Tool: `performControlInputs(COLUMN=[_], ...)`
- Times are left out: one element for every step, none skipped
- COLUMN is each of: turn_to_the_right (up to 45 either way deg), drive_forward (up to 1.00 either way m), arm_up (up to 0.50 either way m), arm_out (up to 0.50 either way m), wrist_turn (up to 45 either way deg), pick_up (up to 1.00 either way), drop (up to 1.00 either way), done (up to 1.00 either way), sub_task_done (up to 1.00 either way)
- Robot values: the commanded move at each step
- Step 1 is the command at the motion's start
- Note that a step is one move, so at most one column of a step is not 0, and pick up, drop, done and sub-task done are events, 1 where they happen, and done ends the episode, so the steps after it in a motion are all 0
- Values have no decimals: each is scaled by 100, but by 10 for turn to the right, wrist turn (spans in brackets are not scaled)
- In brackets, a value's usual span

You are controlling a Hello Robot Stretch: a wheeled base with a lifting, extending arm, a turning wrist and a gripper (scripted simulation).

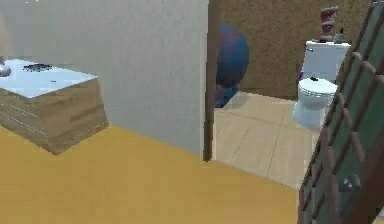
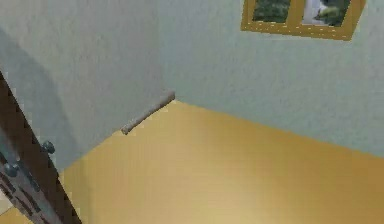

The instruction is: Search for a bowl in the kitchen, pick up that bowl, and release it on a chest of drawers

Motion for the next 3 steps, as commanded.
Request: performControlInputs(turn_to_the_right=[0, 270, 0], drive_forward=[60, 0, 100], arm_up=[0, 0, 0], arm_out=[0, 0, 0], wrist_turn=[0, 0, 0], pick_up=[0, 0, 0], drop=[0, 0, 0], done=[0, 0, 0], sub_task_done=[0, 0, 0])
